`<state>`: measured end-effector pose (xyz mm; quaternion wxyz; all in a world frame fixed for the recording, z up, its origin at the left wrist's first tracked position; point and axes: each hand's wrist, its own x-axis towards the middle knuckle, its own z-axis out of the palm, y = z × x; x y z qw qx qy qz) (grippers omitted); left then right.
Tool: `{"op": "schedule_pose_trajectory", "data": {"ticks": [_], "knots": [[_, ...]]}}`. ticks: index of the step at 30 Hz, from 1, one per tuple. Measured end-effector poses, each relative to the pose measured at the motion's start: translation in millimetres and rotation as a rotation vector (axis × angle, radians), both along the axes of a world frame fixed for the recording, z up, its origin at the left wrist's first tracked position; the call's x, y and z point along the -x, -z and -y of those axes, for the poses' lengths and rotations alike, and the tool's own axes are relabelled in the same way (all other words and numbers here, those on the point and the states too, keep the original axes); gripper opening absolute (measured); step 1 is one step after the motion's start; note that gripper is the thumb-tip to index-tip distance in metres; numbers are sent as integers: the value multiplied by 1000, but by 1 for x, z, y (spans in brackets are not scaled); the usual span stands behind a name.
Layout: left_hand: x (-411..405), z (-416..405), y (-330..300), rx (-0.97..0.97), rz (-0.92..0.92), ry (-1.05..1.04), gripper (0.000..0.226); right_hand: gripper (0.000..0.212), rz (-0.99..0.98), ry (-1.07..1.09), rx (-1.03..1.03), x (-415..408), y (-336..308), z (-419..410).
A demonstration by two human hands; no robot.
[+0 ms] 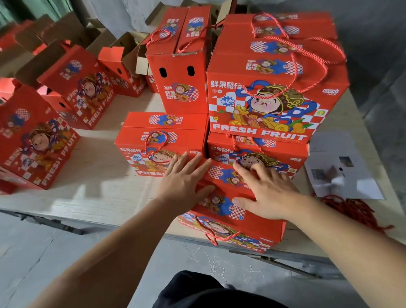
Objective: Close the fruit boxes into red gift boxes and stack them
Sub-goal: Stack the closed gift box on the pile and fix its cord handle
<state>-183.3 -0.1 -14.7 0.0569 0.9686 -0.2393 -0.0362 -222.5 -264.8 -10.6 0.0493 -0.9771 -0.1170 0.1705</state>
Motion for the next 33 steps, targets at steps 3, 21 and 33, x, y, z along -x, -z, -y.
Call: {"op": "schedule_pose_trajectory", "data": {"ticks": [3, 21, 33], "knots": [[-2, 2, -5, -5, 32, -10, 72, 84, -156, 11, -53, -8, -8, 6], [24, 5, 11, 186, 319, -30, 61, 91, 324, 74, -146, 17, -1, 1], [48, -3, 17, 260, 218, 111, 117, 97, 437, 115, -63, 112, 7, -46]]}}
